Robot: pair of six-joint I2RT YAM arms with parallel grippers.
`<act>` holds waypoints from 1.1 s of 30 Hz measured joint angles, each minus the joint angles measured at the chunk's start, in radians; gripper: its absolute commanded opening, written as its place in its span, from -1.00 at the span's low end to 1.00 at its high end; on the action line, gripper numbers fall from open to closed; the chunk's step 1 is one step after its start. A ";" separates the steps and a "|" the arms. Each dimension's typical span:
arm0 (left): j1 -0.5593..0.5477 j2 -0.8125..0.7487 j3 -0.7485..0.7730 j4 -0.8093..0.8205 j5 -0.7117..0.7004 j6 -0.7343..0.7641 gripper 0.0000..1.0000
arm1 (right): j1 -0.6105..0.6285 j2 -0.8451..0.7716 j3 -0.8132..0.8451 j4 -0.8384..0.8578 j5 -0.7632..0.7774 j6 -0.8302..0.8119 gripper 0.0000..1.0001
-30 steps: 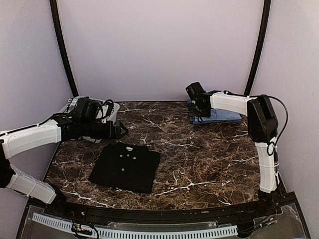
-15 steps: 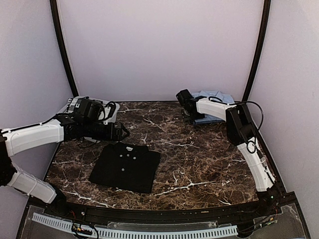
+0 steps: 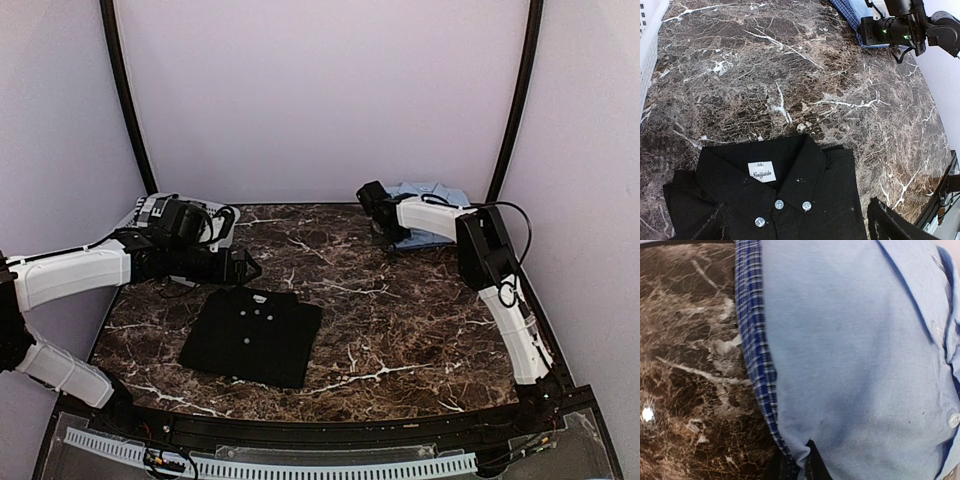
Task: Fold and stack the long sleeve shirts
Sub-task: Move the square-folded shirt to the center of the board.
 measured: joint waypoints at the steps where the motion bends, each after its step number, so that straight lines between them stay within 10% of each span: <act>1: 0.000 0.000 0.000 0.000 0.001 0.000 0.87 | -0.002 -0.005 0.000 -0.004 -0.009 -0.003 -1.00; 21: 0.000 0.002 0.000 -0.001 0.023 0.000 0.87 | -0.042 -0.279 -0.280 -0.024 -0.512 0.068 -1.00; 33: 0.000 0.002 0.000 -0.001 0.026 0.000 0.87 | 0.200 -0.403 -0.568 0.240 -0.735 0.328 -1.00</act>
